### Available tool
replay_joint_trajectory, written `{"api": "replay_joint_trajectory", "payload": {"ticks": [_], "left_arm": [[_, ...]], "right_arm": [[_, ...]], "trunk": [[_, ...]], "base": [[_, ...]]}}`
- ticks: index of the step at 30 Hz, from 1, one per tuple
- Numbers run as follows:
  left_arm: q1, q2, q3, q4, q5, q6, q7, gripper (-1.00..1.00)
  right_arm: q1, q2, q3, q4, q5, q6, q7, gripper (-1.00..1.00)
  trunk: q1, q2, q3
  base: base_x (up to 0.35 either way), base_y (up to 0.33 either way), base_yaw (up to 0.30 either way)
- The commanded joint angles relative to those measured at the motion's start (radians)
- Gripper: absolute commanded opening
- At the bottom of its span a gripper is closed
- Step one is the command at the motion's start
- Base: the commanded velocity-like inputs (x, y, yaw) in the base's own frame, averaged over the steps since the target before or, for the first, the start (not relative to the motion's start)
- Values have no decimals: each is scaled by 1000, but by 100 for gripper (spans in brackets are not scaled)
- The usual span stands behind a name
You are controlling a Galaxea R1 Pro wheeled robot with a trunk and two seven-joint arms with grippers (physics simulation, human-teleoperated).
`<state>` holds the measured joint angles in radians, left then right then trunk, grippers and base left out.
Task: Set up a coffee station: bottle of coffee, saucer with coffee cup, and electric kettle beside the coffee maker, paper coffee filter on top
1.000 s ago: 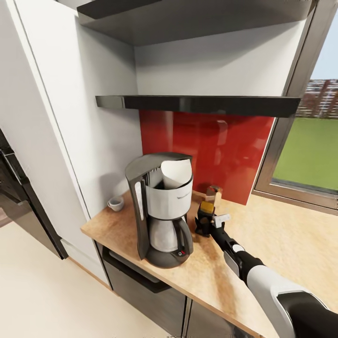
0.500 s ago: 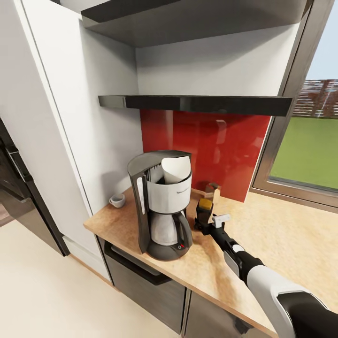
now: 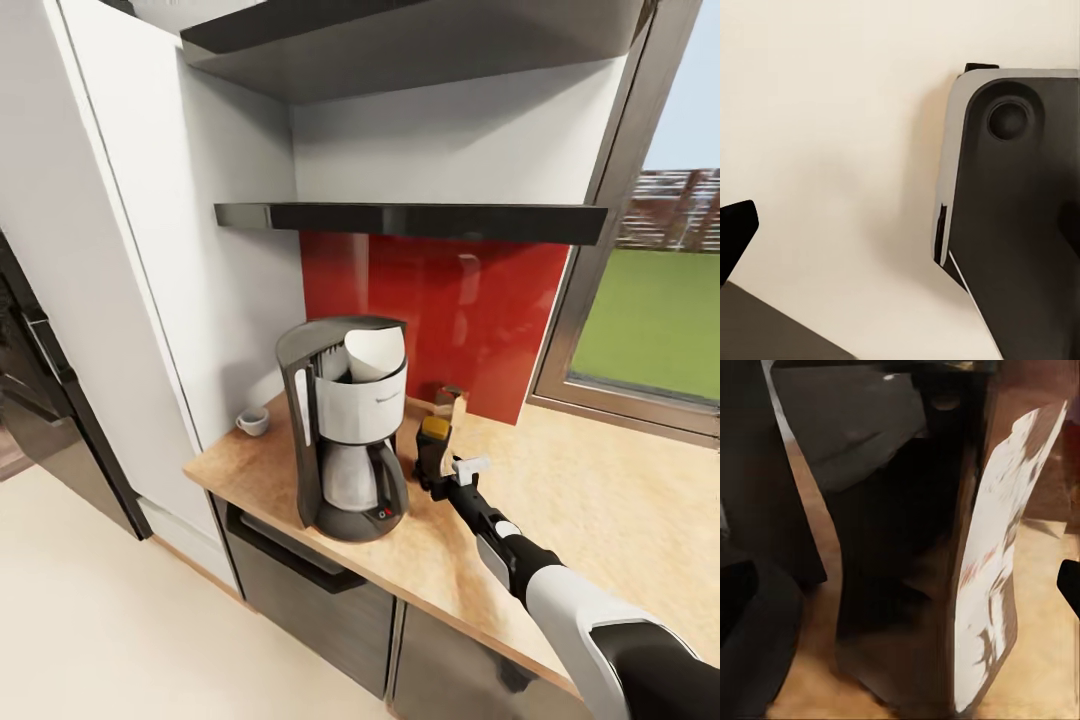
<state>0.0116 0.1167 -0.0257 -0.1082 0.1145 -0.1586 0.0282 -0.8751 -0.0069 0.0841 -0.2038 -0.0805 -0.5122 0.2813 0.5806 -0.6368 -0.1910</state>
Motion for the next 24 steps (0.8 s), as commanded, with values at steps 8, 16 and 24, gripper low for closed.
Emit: {"api": "replay_joint_trajectory", "payload": {"ticks": [8, 16, 24], "left_arm": [[1, 1, -2, -2, 10, -1, 1, 100], [1, 1, -2, -2, 10, -1, 1, 100], [1, 1, -1, -3, 10, -1, 1, 100]], "right_arm": [[-1, -1, 8, 1, -9, -3, 2, 100], [-1, -1, 8, 1, -9, -3, 2, 100], [-1, 0, 8, 1, -9, -3, 2, 100]], "trunk": [[0, -1, -1], [0, -1, -1], [0, -1, -1]], "base": [[-324, 0, 0], [-336, 0, 0], [-336, 1, 0]]}}
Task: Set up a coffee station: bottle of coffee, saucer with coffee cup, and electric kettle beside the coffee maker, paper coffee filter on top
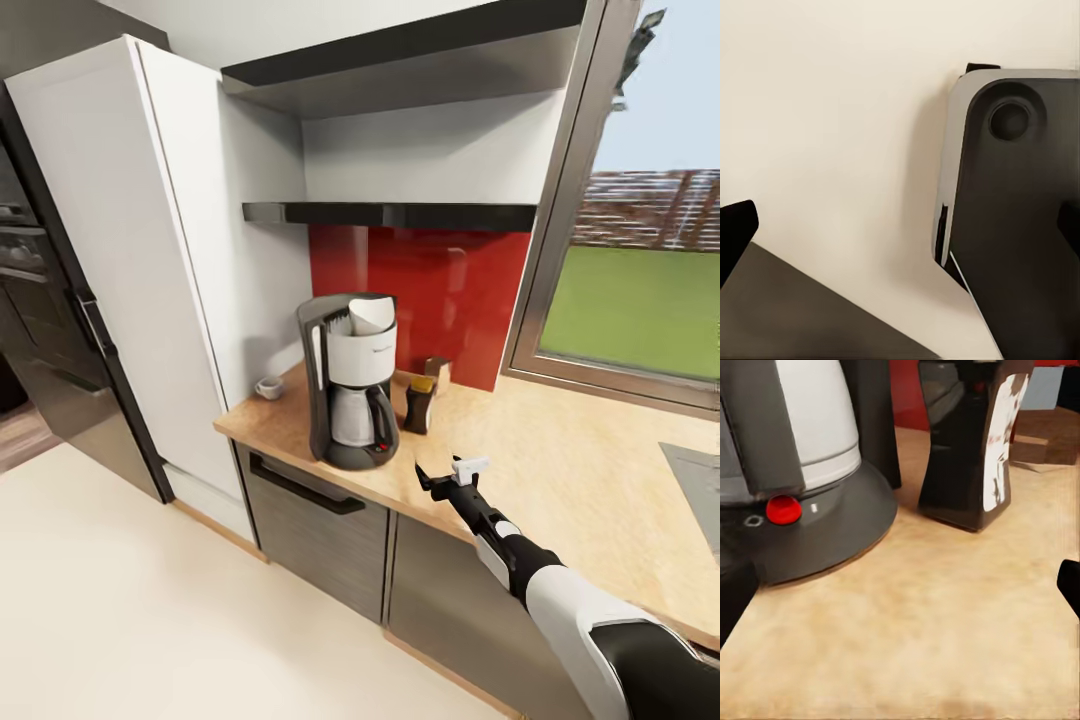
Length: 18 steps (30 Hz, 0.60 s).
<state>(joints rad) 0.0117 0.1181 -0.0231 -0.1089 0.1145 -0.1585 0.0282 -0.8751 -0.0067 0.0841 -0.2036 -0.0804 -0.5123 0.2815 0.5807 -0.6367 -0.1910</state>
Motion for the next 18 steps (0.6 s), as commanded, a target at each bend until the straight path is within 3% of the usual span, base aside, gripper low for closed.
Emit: {"api": "replay_joint_trajectory", "payload": {"ticks": [1, 13, 18], "left_arm": [[1, 0, -3, -2, 10, -1, 1, 100], [1, 3, -3, -5, 11, -5, 1, 100], [0, 3, -3, -5, 11, -6, 0, 100]], "right_arm": [[-1, -1, 8, 1, -9, -3, 2, 100], [-1, 2, 9, 4, -9, -2, 2, 100], [2, 12, 9, 72, -12, -1, 2, 100]], "trunk": [[0, -1, -1], [0, -1, -1], [0, -1, -1]], "base": [[-336, 25, 0], [-322, 120, 0], [-127, 162, 0]]}}
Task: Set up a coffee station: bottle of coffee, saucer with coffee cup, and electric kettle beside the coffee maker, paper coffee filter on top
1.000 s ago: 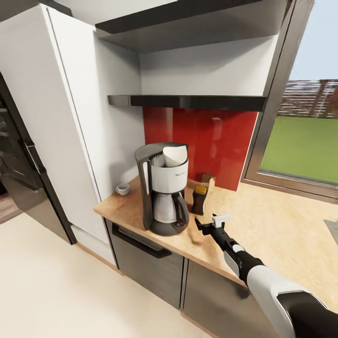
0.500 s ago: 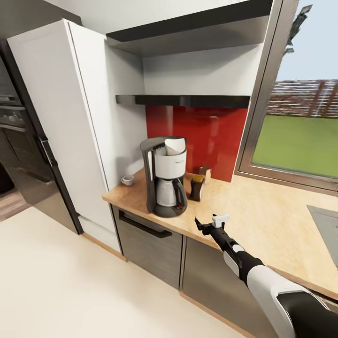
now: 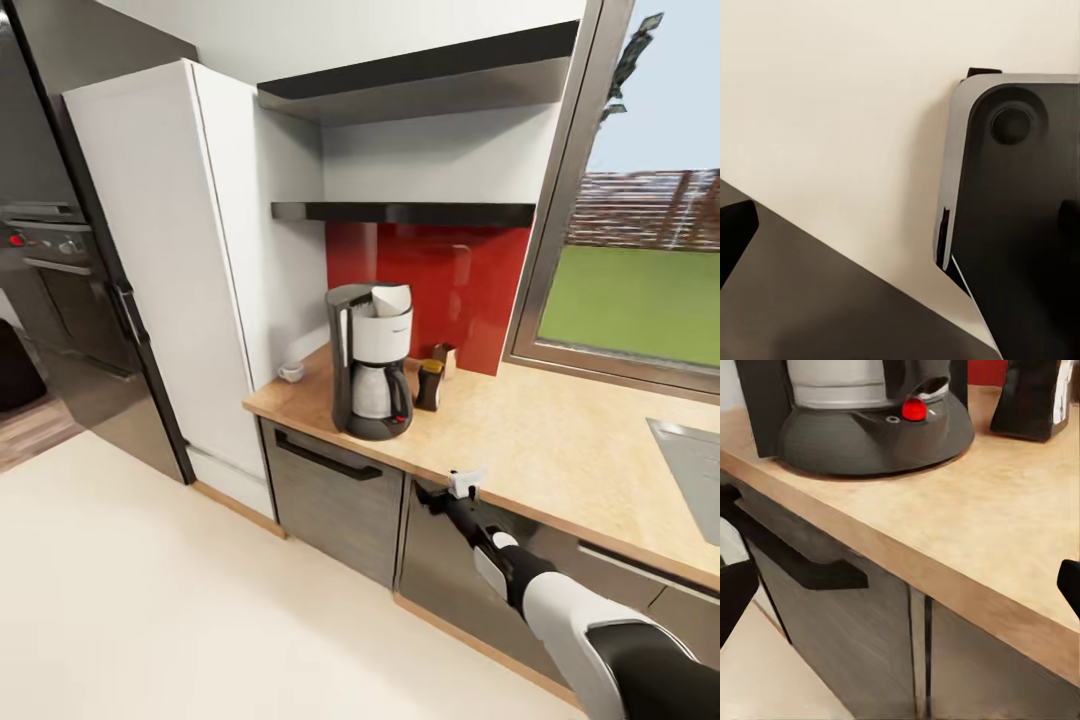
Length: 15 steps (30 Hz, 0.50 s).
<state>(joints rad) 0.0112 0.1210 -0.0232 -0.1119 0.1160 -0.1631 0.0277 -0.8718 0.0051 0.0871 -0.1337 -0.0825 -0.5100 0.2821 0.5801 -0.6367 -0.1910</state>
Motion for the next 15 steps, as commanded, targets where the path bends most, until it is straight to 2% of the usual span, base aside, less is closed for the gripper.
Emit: {"api": "replay_joint_trajectory", "payload": {"ticks": [1, 5, 6, 9, 13, 14, 15], "left_arm": [[0, 0, -3, -2, 9, -1, 1, 100], [0, 0, -4, -3, 10, -2, 0, 100], [0, 0, -4, -2, 9, -2, 0, 100], [0, -2, -6, -2, 8, -3, 0, 100], [0, -3, -6, -2, 7, -1, 0, 100], [0, -4, -8, -2, 7, -1, 0, 100], [0, -4, -8, -2, 7, -1, 0, 100]], "right_arm": [[0, 8, 6, 31, -11, -3, 2, 100], [24, 22, 5, 86, -10, -4, 1, 100], [51, 24, 4, 92, -10, -4, 0, 100], [182, 25, 4, 105, -8, -4, 1, 100], [270, 22, 5, 107, -8, -4, -4, 100], [322, 19, 4, 107, -7, 1, -46, 100], [344, 19, 4, 108, -7, 3, -74, 100]], "trunk": [[0, -1, -1], [0, -1, -1], [0, -1, -1], [0, -1, -1], [0, -1, -1], [0, -1, -1], [0, -1, -1]], "base": [[-28, 51, 0], [-13, 24, 0], [-5, 9, 0], [-1, 3, 0], [0, 0, 0], [0, 0, 0], [0, 0, 0]]}}
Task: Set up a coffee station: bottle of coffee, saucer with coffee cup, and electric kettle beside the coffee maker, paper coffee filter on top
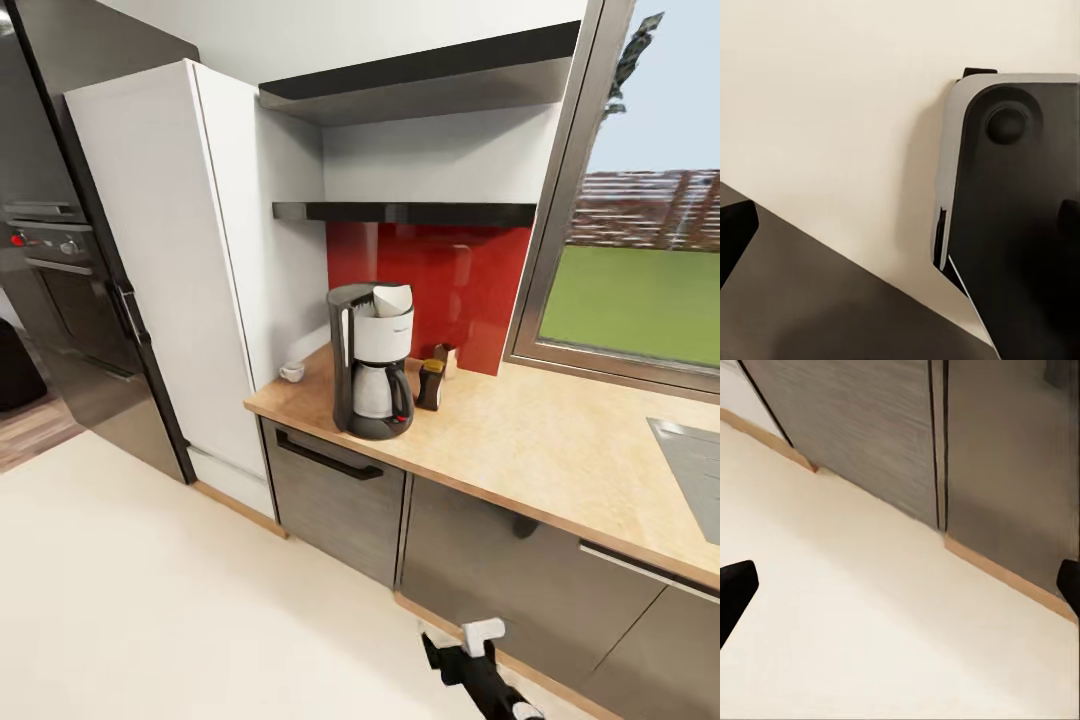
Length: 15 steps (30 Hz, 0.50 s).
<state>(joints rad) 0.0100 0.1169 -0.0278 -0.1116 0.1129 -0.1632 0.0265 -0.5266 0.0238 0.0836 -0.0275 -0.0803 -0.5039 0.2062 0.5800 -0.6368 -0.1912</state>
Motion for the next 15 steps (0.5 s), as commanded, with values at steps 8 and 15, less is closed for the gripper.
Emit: {"api": "replay_joint_trajectory", "payload": {"ticks": [8, 15], "left_arm": [[1, -8, -4, -2, 10, -1, -1, 100], [1, -11, -2, -1, -38, 0, -2, 100]], "right_arm": [[116, -11, 8, 3, -8, 295, -237, 100], [170, -41, 8, 0, -9, 470, -249, 100]], "trunk": [[0, -1, -1], [0, -1, -1]], "base": [[0, 0, 0], [0, 0, 0]]}}
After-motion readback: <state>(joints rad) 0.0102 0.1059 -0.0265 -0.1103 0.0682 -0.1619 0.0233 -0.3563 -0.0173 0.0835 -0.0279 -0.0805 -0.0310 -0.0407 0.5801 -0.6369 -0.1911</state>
